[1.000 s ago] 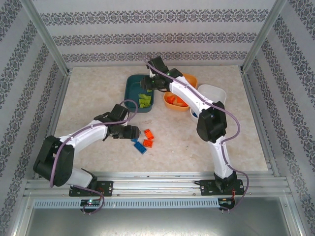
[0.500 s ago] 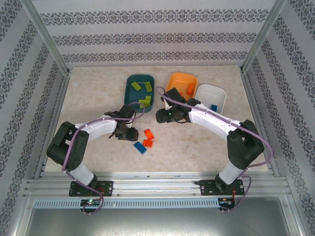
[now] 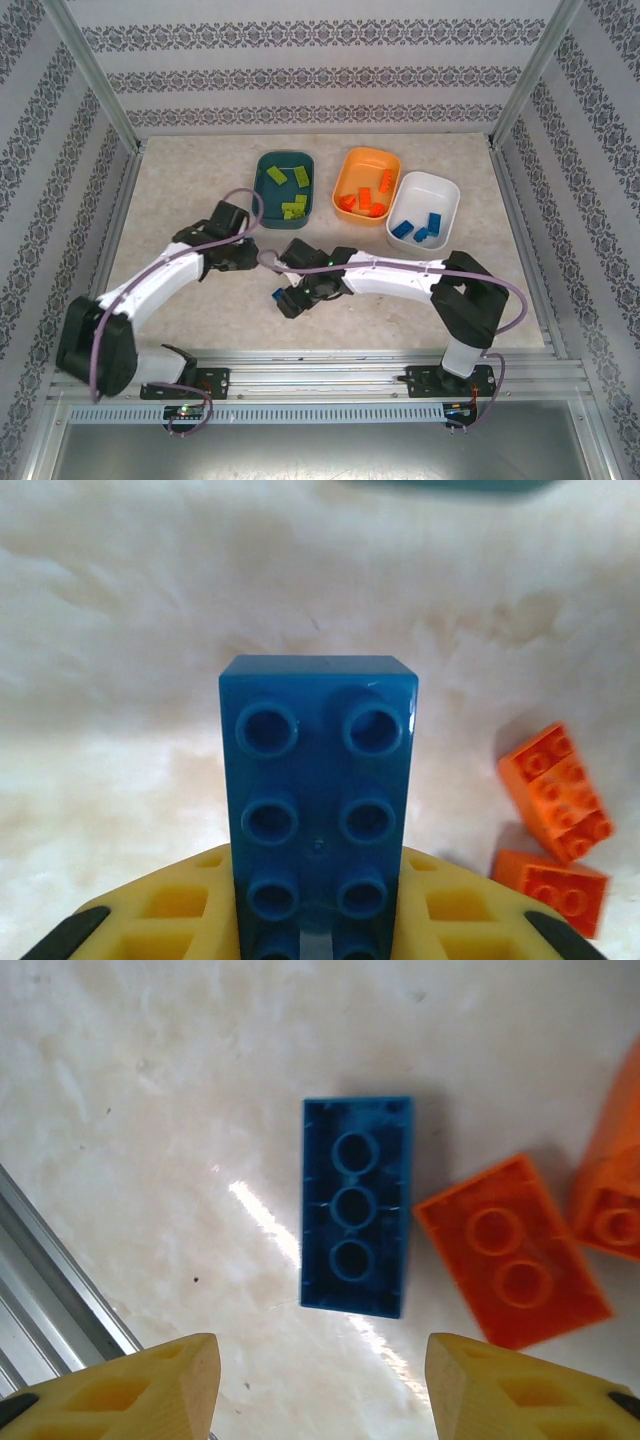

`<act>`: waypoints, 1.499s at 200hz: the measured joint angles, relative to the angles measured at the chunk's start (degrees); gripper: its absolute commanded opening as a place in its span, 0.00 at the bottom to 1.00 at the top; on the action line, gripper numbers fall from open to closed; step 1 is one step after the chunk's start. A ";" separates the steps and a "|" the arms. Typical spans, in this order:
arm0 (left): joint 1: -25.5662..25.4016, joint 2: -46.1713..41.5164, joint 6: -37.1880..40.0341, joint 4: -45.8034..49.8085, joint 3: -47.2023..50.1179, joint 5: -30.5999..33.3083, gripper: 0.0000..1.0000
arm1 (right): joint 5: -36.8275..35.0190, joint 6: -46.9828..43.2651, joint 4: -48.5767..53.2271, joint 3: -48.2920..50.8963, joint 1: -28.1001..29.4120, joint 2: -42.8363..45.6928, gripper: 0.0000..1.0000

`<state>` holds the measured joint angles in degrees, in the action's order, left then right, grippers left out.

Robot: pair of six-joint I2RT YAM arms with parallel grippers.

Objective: Sort the legos into containers by color

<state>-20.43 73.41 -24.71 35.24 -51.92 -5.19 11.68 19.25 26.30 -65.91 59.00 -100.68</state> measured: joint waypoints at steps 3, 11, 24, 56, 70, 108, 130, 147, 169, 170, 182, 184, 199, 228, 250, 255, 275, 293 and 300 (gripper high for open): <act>0.28 -0.96 -0.02 0.46 -0.46 0.20 0.27 | 0.00 0.00 0.00 0.00 0.28 -0.22 0.56; 0.79 -2.93 -0.02 1.73 -1.84 0.59 0.27 | 0.00 0.00 -0.02 0.00 0.94 -0.83 0.56; 1.05 -5.16 0.00 3.52 -4.66 0.94 0.27 | 0.00 0.00 -0.04 -0.09 1.70 -1.73 0.56; 1.01 -6.75 0.00 6.43 -12.41 -1.16 0.27 | -0.72 -0.20 -0.15 -2.36 2.38 -4.96 0.57; 0.33 -6.10 0.02 7.52 -16.22 -2.54 0.27 | -1.81 -0.31 -0.44 -3.65 2.38 -5.95 0.57; -7.19 3.17 0.68 9.44 -31.61 -4.94 0.27 | -5.14 -0.83 -0.46 -7.21 2.38 -8.92 0.60; -8.46 9.38 1.11 10.21 -38.16 -5.66 0.27 | -7.85 -1.64 -0.50 -7.93 2.38 -9.64 0.64; -8.44 13.86 1.99 11.23 -43.25 -5.51 0.27 | -9.29 -2.95 -0.22 -9.16 2.38 -10.75 0.69; -8.44 16.48 3.39 12.85 -46.49 -4.52 0.27 | -10.75 -4.37 0.50 -10.43 2.38 -12.37 0.69; -8.44 16.50 3.43 12.92 -46.51 -4.46 0.27 | -10.78 -4.44 0.50 -10.43 2.38 -12.37 0.69; -8.28 16.17 3.96 14.21 -46.60 -3.23 0.27 | -11.26 -4.98 0.63 -10.60 2.38 -12.33 0.69; -8.17 16.04 4.02 14.45 -46.58 -3.06 0.27 | -11.30 -5.16 0.63 -10.62 2.38 -12.33 0.70; -7.13 14.23 4.52 15.19 -45.22 -1.86 0.27 | -11.54 -6.23 1.01 -11.02 2.34 -12.33 0.70; -0.11 5.46 4.57 16.13 -36.48 -0.42 0.27 | -9.40 -9.29 2.16 -15.43 1.49 -13.46 0.71; 5.53 -1.40 4.55 17.27 -29.00 0.31 0.27 | -6.38 -12.63 2.62 -21.03 0.83 -17.18 0.72; 6.40 -2.82 4.57 17.35 -27.26 0.31 0.27 | -5.92 -13.44 2.82 -22.21 0.74 -18.12 0.72; 9.49 -7.10 4.57 18.14 -21.16 -0.61 0.27 | -4.02 -16.28 4.81 -26.45 0.33 -22.25 0.72; 11.98 -9.03 4.57 18.53 -17.84 -1.90 0.27 | -3.19 -18.29 6.67 -28.33 -0.20 -24.98 0.69; 12.68 -9.40 4.57 18.56 -17.11 -2.32 0.27 | -3.26 -19.23 7.23 -28.57 -0.39 -25.55 0.66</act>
<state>-7.75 64.01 -20.14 53.80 -69.04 -7.51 8.43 0.01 33.54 -94.48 58.61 -126.23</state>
